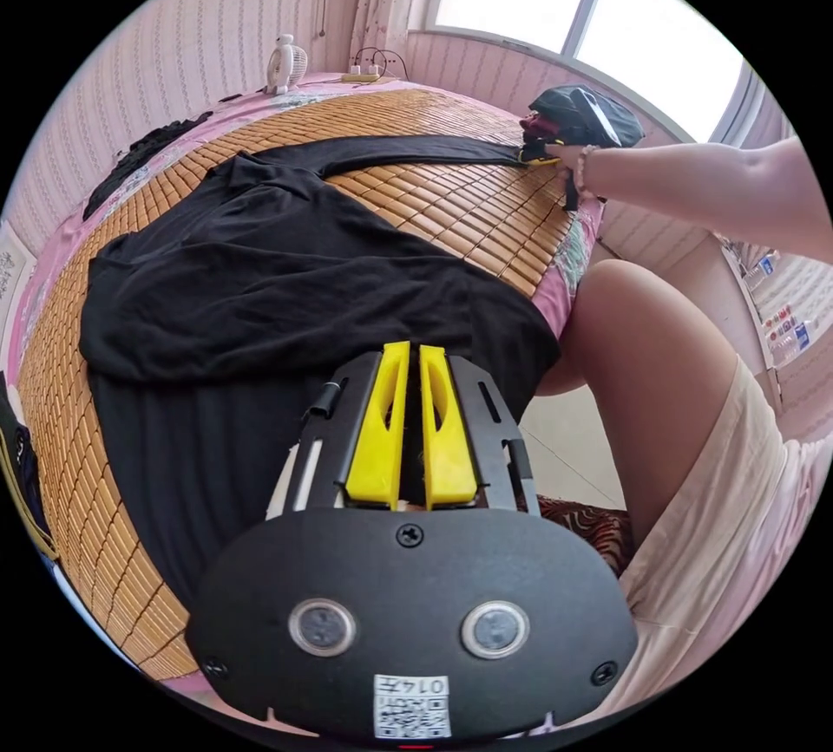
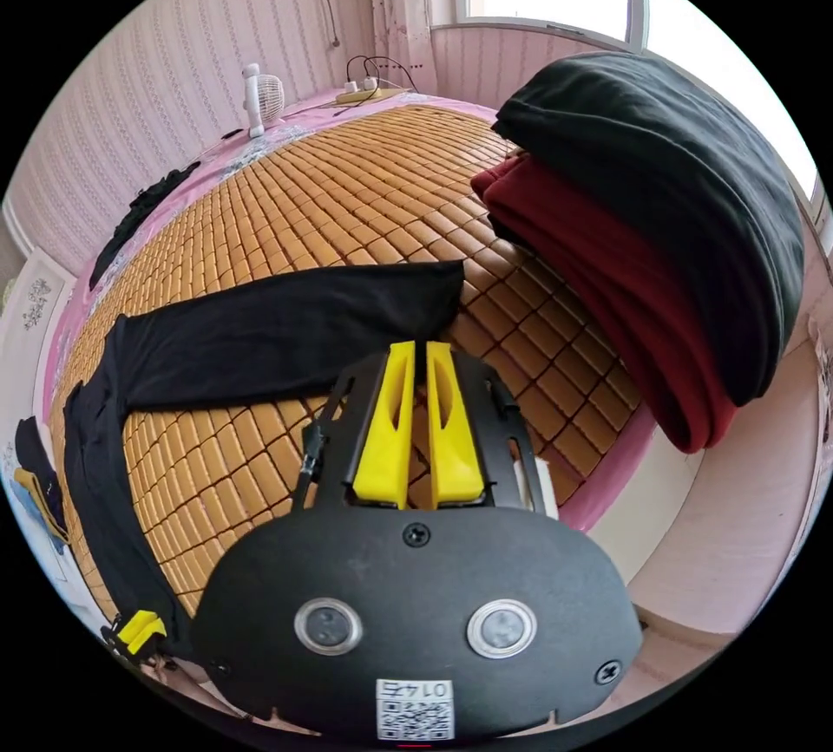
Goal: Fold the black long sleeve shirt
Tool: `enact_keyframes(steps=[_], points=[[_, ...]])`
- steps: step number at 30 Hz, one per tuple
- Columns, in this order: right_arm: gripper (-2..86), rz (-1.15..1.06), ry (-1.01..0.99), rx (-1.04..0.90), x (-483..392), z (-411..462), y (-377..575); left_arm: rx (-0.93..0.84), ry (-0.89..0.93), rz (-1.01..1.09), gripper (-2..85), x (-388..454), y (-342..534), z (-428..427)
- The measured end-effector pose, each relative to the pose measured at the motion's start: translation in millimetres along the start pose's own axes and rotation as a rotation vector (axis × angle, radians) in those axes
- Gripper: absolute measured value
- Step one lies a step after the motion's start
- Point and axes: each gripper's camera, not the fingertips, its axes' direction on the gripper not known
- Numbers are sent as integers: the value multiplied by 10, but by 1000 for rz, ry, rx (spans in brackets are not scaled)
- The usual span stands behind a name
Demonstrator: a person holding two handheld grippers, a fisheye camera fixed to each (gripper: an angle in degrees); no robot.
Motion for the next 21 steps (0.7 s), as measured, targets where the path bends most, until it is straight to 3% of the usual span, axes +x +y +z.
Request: enact_keyframes(steps=[5,10,13,17,19,21], points=[[9,-209,-247,96,-453,-402,-113,37,24,-47,1,-218,100,-94],[7,-576,-683,498,-1628,-1725,-63,176,30,-151,0,-576,338,-604],[11,-823,-938,629,-2291,-2348,341,255,19,-225,4,-876,586,-1025],[25,-1145,-1176,498,-2990,-2570,1140,300,-67,-294,29,-1222,1097,-1585],[59,-1337,-1130,305,-3340,-2306,1809,290,-117,-332,38,-1339,1374,-1774],[76,-1388,-1069,161,-3438,-1972,2226,267,-153,-382,41,-1453,1654,-1908]])
